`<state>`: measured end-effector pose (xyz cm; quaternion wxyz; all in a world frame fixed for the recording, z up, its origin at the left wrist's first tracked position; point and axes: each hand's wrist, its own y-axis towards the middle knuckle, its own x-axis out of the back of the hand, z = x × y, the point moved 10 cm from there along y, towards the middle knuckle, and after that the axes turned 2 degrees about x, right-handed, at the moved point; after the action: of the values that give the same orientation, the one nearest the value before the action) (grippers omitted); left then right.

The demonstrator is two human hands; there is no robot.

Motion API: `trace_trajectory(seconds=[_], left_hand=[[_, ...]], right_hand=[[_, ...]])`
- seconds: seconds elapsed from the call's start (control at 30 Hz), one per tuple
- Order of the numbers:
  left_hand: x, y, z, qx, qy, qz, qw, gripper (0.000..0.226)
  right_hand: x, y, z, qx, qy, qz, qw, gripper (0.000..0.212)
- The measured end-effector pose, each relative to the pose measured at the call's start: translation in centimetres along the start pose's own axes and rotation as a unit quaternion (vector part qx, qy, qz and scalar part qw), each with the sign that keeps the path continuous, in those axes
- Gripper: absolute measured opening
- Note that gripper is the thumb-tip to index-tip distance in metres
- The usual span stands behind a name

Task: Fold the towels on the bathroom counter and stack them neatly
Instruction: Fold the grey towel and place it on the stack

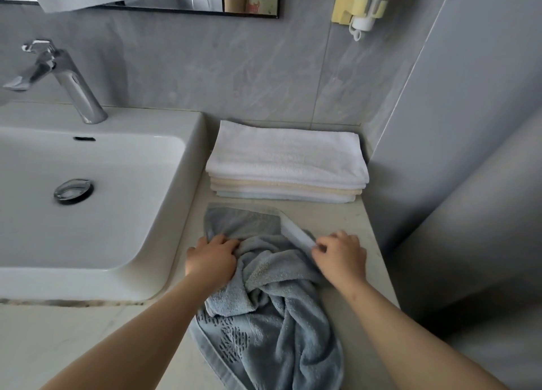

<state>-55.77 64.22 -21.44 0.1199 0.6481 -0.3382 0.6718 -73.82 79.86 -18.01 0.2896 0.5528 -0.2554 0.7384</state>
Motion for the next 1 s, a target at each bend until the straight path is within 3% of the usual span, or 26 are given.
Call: trace_trajectory(seconds=[0.07, 0.17, 0.27, 0.33, 0.43, 0.53, 0.63, 0.73, 0.8, 0.9, 1.0], left_hand=[[0.0, 0.0, 0.2, 0.002, -0.004, 0.002, 1.000, 0.046], [-0.3, 0.4, 0.7, 0.006, -0.023, 0.009, 1.000, 0.046], [-0.4, 0.9, 1.2, 0.011, -0.089, 0.005, 0.996, 0.047], [-0.2, 0.8, 1.6, 0.008, -0.177, -0.028, 0.984, 0.048], [0.3, -0.6, 2.7, 0.017, -0.284, -0.099, 0.954, 0.049], [0.2, -2.9, 3.6, 0.040, -0.314, -0.144, 0.938, 0.047], [-0.3, -5.3, 4.2, 0.058, -0.332, -0.172, 0.926, 0.044], [-1.0, -7.6, 5.0, 0.098, -0.332, -0.206, 0.915, 0.035], [-1.5, -9.5, 5.7, 0.128, -0.313, -0.231, 0.912, 0.025], [-2.0, -11.8, 4.8, 0.066, -0.274, -0.248, 0.927, 0.026], [-3.4, -13.2, 3.0, -0.032, -0.201, -0.203, 0.958, 0.038]], right_hand=[[2.7, 0.4, -0.3, -0.015, 0.040, -0.089, 0.995, 0.024], [3.8, 1.7, -1.6, -0.077, 0.238, -0.117, 0.961, 0.018], [3.4, 2.1, -1.4, -0.087, 0.369, -0.094, 0.920, 0.050], [2.5, 1.5, -0.3, -0.058, 0.395, -0.066, 0.915, 0.062], [1.2, -0.7, 0.4, -0.021, 0.326, -0.060, 0.943, 0.055], [-0.2, -3.6, 0.7, 0.008, 0.245, -0.068, 0.967, 0.025], [-0.7, -6.3, 1.6, 0.067, 0.200, -0.097, 0.973, 0.008], [-0.7, -8.5, 2.4, 0.119, 0.171, -0.143, 0.968, 0.015], [0.1, -10.3, 3.4, 0.166, 0.138, -0.198, 0.956, 0.007], [0.7, -13.0, 5.6, 0.248, 0.135, -0.234, 0.930, 0.010], [-1.3, -15.3, 8.0, 0.305, 0.125, -0.177, 0.927, 0.013]])
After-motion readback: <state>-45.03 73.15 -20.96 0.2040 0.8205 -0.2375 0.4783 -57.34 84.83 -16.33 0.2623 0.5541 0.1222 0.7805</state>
